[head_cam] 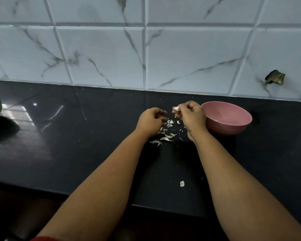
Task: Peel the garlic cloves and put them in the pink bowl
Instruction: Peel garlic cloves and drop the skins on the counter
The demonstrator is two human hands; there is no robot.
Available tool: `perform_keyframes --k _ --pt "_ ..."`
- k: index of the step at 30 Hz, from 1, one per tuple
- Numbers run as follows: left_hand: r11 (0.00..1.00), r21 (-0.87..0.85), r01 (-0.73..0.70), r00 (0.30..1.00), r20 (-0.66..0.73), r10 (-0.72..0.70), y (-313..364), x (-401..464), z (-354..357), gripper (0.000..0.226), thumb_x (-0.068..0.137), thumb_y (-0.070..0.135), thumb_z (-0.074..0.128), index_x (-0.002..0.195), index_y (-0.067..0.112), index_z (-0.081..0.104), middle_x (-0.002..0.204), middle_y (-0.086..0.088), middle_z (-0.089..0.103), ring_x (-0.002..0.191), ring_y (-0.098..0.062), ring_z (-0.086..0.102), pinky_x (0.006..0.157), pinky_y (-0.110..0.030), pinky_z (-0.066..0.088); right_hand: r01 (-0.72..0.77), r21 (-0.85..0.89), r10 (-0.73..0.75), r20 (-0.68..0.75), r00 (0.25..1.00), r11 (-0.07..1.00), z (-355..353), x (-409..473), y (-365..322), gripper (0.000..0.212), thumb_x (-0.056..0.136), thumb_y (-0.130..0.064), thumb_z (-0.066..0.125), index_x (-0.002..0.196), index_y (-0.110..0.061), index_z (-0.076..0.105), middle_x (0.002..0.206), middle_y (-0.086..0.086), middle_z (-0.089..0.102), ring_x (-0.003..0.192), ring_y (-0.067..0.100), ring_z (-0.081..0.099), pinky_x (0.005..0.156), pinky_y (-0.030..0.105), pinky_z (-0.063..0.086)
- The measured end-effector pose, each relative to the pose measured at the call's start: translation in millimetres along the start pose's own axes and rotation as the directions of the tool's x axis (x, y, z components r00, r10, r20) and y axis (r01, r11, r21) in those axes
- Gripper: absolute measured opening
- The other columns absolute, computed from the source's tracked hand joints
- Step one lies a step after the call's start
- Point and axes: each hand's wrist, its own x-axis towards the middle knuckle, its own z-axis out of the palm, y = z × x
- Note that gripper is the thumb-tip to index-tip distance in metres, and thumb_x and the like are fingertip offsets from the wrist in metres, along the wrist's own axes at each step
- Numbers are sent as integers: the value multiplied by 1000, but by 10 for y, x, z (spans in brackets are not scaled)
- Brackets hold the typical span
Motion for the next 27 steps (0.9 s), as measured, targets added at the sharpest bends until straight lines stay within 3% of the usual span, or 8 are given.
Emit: perform_keyframes --k 3,6,10,13,15,17,21,27 --pt "1000 31 1 999 32 -2 13 -12 -14 37 91 -8 43 114 10 65 95 -3 72 72 -8 66 61 -15 49 68 -160 -71 -13 997 985 -47 38 21 22 83 -9 59 64 -21 57 69 4 72 63 17 68 64 34 57" --pt "993 99 -64 998 17 62 -16 0 -6 26 90 4 61 112 15 67 93 1 74 85 -12 69 80 -29 55 134 -377 -112 82 990 916 -66 58 109 12 81 -20 65 71 -25 66 71 0 70 65 18 67 71 44 59" --pt "986 137 -97 994 -41 103 -29 11 -9 15 86 22 74 100 18 72 87 7 72 85 -8 69 84 -31 56 240 -604 -116 237 965 760 -81 36 117 15 84 -33 73 79 -19 74 67 -1 67 65 16 65 65 27 52" --pt "985 144 -97 991 -73 108 -11 10 -23 8 88 25 72 94 20 72 81 12 69 79 -3 64 78 -26 53 237 -692 -64 266 962 682 -92 39 89 32 91 -38 63 77 -12 74 72 7 70 72 21 66 71 31 53" --pt "984 159 -82 991 -88 97 -12 12 -27 5 88 23 70 92 21 72 77 15 65 74 1 60 75 -22 49 215 -673 -26 279 960 708 -99 46 102 19 93 -24 63 86 -11 75 82 5 72 80 19 67 77 31 54" --pt "983 169 -75 992 -89 91 -18 13 -30 3 88 22 70 90 23 71 76 15 65 73 1 60 74 -22 48 254 -678 -35 319 947 690 -108 31 115 11 89 -13 67 95 -16 75 86 -1 69 80 12 63 74 20 47" --pt "988 132 -76 994 -64 86 -24 15 -21 7 88 25 71 93 20 73 83 7 71 80 -8 66 77 -27 53 291 -617 -116 308 944 731 -90 33 125 12 83 -9 71 84 -21 74 83 -3 71 74 9 62 71 19 45" --pt "940 -325 102 995 49 -91 20 -7 9 8 89 11 71 95 6 73 85 -10 72 72 -14 64 63 -19 53 145 -308 -68 248 966 940 -63 24 149 22 79 -6 77 71 -25 71 80 2 74 79 20 72 80 38 60"
